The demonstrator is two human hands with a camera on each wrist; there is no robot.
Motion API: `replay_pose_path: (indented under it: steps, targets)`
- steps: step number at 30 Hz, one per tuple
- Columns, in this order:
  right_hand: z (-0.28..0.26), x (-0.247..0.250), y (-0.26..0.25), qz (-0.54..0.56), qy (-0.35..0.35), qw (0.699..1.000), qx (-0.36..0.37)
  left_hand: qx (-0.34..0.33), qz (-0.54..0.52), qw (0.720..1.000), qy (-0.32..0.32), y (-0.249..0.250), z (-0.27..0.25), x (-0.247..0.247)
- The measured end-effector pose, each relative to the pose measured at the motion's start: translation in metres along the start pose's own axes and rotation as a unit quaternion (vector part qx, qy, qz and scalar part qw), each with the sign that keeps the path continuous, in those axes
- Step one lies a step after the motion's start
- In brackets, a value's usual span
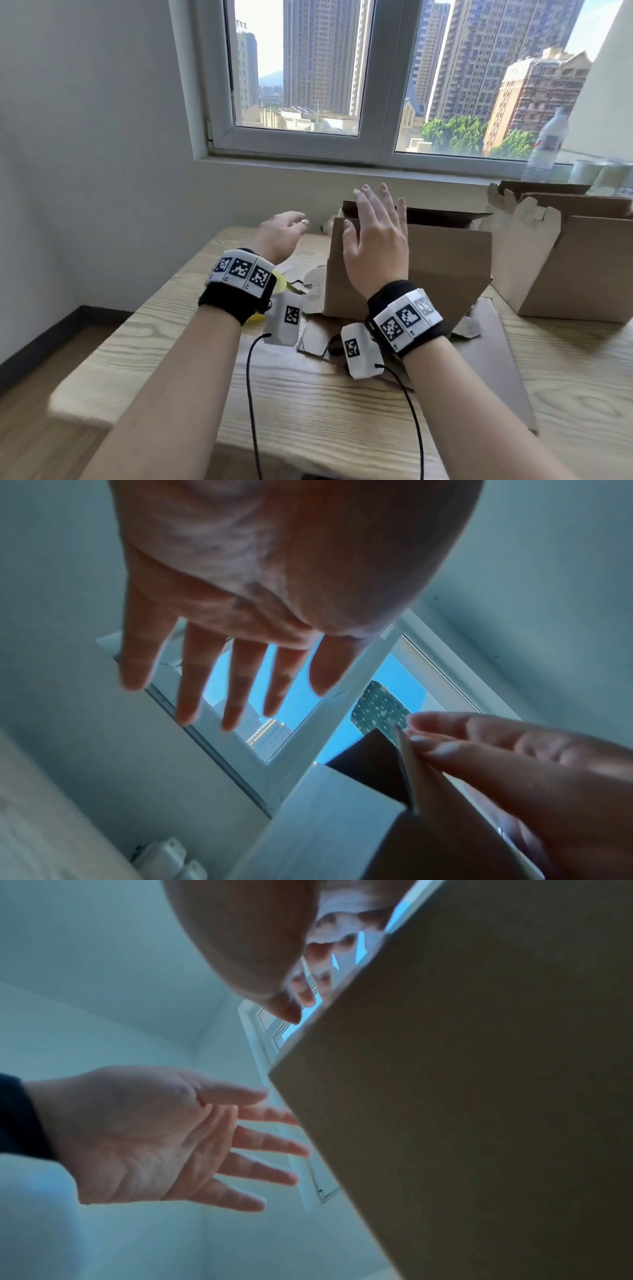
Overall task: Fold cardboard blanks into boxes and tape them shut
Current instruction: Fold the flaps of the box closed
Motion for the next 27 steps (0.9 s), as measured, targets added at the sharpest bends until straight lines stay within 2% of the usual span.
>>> replay_pose_path:
  steps: [5,8,12,15,17,20,24,27]
  targets:
    - [-0.013,-0.003,-0.040,0.077,0.052,0.994,0.061,0.128,0.088,0.983,-0.102,-0.057,-0.009,-0.012]
    - [-0.025,-0.006,-0.053,0.094,0.060,0.991,0.081,0.178,0.120,0.966,-0.147,-0.089,-0.011,-0.030]
    - [-0.039,-0.004,-0.051,0.088,0.053,0.992,0.071,0.186,0.199,0.945,-0.182,-0.106,-0.013,-0.047]
    - [-0.045,-0.004,-0.046,0.116,0.041,0.991,0.054,0.169,0.212,0.939,-0.210,-0.103,-0.013,-0.056]
    - [-0.045,-0.003,-0.037,0.118,0.042,0.992,0.029,0.166,0.207,0.939,-0.216,-0.099,-0.014,-0.059]
    - [-0.038,-0.011,-0.027,0.087,0.026,0.995,0.035,0.170,0.193,0.943,-0.212,-0.099,-0.013,-0.058]
    - [-0.033,-0.029,-0.015,0.084,-0.033,0.995,0.041,0.158,0.129,0.966,-0.161,-0.094,-0.011,-0.046]
    - [-0.038,-0.041,-0.015,0.114,-0.079,0.990,0.038,0.146,0.038,0.980,-0.127,-0.085,-0.012,-0.032]
Point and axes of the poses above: each hand's wrist, its own z-axis towards the middle knuckle, its own x-axis out of the back of the hand, y = z × x, the point moved 8 cm from there along z, towards the middle knuckle, and after that the axes turned 8 degrees about x, right-handed, at the moved point
